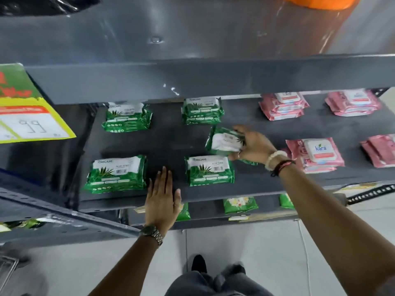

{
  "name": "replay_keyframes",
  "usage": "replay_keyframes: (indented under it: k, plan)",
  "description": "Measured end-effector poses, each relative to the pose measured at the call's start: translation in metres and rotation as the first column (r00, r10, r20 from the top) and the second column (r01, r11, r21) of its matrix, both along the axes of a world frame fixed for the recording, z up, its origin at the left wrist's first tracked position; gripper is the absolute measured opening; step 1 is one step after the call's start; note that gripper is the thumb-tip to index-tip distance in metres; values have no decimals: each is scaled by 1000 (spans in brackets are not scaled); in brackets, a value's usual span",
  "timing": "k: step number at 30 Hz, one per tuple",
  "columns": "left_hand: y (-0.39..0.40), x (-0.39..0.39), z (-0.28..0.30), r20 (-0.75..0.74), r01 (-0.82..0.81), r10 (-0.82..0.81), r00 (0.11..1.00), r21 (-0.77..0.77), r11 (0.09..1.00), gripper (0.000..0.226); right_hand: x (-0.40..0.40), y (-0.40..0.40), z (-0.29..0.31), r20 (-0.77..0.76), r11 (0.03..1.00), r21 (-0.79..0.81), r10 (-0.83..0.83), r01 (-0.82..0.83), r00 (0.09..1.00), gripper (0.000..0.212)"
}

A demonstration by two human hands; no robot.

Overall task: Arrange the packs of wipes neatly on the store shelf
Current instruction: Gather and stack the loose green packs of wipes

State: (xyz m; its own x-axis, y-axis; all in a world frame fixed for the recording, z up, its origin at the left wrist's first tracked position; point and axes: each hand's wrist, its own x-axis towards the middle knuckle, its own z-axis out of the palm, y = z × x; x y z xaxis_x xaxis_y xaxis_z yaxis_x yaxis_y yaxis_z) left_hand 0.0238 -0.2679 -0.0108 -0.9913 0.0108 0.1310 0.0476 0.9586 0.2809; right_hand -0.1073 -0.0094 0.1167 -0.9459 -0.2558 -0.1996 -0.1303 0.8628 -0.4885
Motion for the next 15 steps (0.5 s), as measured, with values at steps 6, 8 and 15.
replay_keyframes:
  k: [6, 8, 15]
  plan:
    - [0, 1, 1, -3, -1, 1, 1000, 10, 1000, 60, 41, -40, -3, 23, 971, 71, 226, -227, 974, 96]
    - [0, 1, 0, -2, 1, -1, 1000, 6, 1000, 59, 46, -48, -9, 27, 962, 101, 254, -255, 967, 97]
    - [-1, 3, 0, -23, 0, 1, 1000, 19, 1000, 56, 44, -53, -10, 66, 927, 129, 346, -352, 936, 98]
